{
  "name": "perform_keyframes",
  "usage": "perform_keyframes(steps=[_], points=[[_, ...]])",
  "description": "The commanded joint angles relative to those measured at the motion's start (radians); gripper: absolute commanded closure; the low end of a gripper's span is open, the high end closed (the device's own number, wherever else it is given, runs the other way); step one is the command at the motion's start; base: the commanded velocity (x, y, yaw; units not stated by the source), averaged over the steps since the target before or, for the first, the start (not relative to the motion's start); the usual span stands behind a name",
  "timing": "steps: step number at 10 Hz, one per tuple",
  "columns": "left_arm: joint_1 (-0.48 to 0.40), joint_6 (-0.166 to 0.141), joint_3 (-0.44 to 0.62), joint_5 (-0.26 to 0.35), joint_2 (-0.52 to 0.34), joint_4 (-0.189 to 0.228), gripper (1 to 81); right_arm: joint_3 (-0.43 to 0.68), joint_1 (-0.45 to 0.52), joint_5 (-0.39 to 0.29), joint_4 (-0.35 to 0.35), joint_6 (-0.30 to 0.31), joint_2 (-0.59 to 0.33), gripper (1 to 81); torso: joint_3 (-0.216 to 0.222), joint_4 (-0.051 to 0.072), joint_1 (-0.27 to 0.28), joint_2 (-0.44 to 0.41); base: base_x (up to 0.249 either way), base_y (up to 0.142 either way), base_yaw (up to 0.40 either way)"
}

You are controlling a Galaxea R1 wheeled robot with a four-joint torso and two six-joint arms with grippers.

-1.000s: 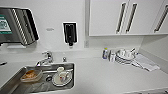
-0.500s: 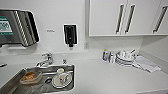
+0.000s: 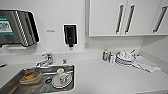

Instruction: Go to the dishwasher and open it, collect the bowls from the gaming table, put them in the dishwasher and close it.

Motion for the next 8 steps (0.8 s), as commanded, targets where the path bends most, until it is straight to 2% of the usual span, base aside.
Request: perform_keyframes(steps=[1,4,5,7,8], points=[[-0.095,0.003,0.046,0.01,-0.044,-0.001,1.0,0.079,0.119,-0.067,0.016,0.051,-0.088,1.0,0.0,0.0,0.0,0.0,0.0,0.0,0.0],[-0.103,0.003,0.046,0.002,-0.035,-0.001,1.0,0.099,0.155,-0.081,0.015,0.142,-0.108,1.0,0.0,0.0,0.0,0.0,0.0,0.0,0.0],[-0.11,0.003,0.048,0.003,-0.021,0.001,1.0,0.111,0.171,-0.087,0.015,0.154,-0.11,1.0,0.0,0.0,0.0,0.0,0.0,0.0,0.0],[-0.112,0.003,0.048,0.004,-0.009,0.012,1.0,0.14,0.223,-0.136,0.018,0.2,-0.116,1.0,0.0,0.0,0.0,0.0,0.0,0.0,0.0],[-0.112,0.004,0.048,0.002,-0.008,0.013,1.0,0.154,0.266,-0.172,0.018,0.245,-0.122,1.0,0.0,0.0,0.0,0.0,0.0,0.0,0.0]])
